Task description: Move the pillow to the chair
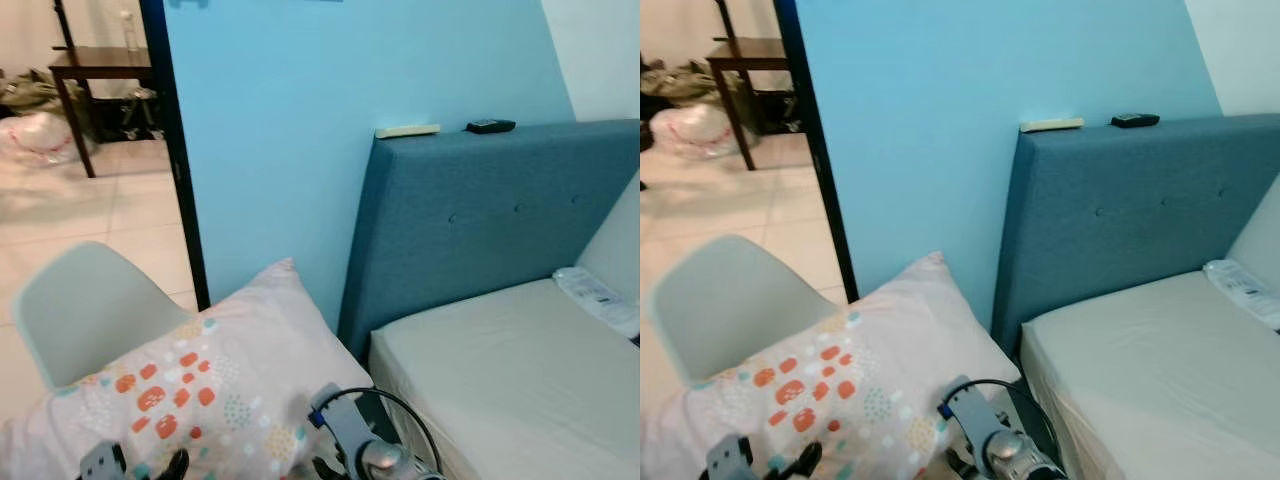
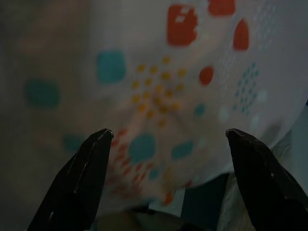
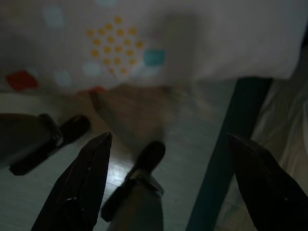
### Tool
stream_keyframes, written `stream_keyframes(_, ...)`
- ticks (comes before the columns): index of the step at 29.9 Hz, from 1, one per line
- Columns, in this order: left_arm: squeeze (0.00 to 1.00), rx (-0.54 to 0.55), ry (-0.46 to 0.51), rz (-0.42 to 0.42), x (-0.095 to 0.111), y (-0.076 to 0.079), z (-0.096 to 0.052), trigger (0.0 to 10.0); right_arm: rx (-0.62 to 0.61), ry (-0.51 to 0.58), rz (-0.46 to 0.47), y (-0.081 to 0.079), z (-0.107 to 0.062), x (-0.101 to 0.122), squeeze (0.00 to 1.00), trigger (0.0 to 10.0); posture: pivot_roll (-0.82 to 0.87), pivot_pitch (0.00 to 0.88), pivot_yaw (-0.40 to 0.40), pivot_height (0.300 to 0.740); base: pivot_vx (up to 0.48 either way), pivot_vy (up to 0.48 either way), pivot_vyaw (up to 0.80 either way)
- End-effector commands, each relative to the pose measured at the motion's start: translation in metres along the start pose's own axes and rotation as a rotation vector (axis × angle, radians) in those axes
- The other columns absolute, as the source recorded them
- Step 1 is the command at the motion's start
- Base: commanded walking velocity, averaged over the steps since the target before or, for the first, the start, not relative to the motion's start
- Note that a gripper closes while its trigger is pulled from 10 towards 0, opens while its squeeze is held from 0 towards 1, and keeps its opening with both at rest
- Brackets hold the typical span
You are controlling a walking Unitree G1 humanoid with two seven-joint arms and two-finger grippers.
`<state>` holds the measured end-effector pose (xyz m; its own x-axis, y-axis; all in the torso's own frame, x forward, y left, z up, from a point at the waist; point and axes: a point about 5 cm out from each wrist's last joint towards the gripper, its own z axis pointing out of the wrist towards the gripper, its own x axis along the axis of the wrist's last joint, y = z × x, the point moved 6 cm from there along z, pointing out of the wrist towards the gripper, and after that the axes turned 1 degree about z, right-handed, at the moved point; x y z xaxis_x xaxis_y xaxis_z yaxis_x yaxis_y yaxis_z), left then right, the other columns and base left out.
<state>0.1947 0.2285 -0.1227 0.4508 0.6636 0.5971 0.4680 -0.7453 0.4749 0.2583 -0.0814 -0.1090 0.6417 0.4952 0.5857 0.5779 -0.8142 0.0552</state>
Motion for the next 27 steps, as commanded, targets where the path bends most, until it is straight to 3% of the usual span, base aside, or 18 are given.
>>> stream_keyframes(1,0.0,0.008,-0.033,0.001,-0.009,0.001,-0.001,10.0,-0.025,-0.013,0.027,0.007,-0.001,-0.002,0.0,10.0,0.12,0.0,-0.102,0.74,-0.349,0.0,0.0)
stream_keyframes(19,0.0,0.038,-0.144,0.002,-0.041,0.0,-0.007,10.0,-0.053,-0.133,0.042,0.017,-0.009,-0.048,0.0,10.0,0.09,0.002,-0.091,0.74,-0.346,0.0,0.0)
stream_keyframes(27,0.0,0.029,-0.159,0.003,-0.047,0.004,-0.008,10.0,-0.048,-0.149,0.025,0.017,-0.01,-0.053,0.0,10.0,0.1,0.009,-0.097,0.74,-0.349,0.0,-0.12)
